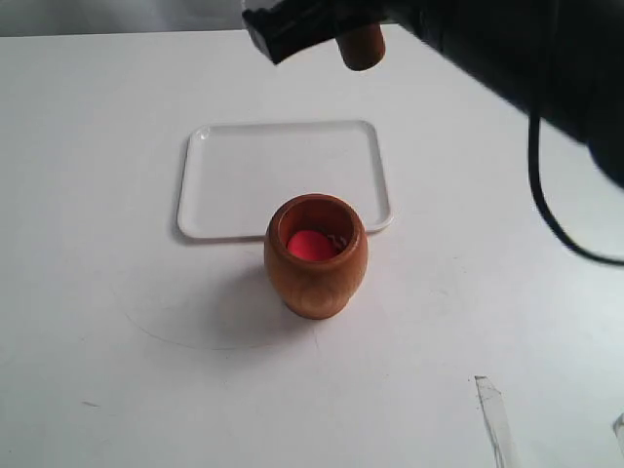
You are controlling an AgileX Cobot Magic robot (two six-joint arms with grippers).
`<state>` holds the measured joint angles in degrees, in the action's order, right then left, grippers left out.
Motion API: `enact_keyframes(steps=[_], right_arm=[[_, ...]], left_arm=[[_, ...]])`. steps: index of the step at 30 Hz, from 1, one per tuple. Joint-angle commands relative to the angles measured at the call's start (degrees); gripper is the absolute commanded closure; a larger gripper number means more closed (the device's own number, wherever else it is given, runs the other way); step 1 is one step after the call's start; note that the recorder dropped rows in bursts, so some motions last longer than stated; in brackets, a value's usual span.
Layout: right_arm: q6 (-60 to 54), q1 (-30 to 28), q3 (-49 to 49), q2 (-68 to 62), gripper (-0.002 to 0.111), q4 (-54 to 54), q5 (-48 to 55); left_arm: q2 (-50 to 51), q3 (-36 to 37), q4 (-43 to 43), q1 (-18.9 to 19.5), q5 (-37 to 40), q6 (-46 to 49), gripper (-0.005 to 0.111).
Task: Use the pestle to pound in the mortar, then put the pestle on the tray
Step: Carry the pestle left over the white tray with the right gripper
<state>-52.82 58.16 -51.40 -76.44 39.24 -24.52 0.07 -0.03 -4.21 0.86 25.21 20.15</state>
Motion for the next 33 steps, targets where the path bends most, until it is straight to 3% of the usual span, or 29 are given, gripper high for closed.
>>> enact_keyframes(steps=[1,8,19,30,33], right_arm=[[-2.6,-7.3,-8.7,-6.3,0.108,2.3,16.8],[-2.6,-13.0,-20.2,-23.7,0.108,2.3,31.3],[-2.2,-12.9,-33.2,-45.6,0.108,2.5,40.5],[-1.4,-12.6,-35.3,-51.1,0.108,3.7,42.7],[-1.4,-12.6,-35.3,-51.1,0.101,3.7,42.5]], left_arm=[[-0.1,0.0,0.4,-0.4,-0.2,-0.5,0.107],[-0.1,0.0,0.4,-0.4,-0.2,-0.5,0.107],[-0.1,0.0,0.4,-0.4,-0.2,-0.5,0.107],[-0.1,0.0,0.4,-0.4,-0.2,-0.5,0.107],[-0.1,0.0,0.4,-0.4,-0.2,-0.5,0.107]])
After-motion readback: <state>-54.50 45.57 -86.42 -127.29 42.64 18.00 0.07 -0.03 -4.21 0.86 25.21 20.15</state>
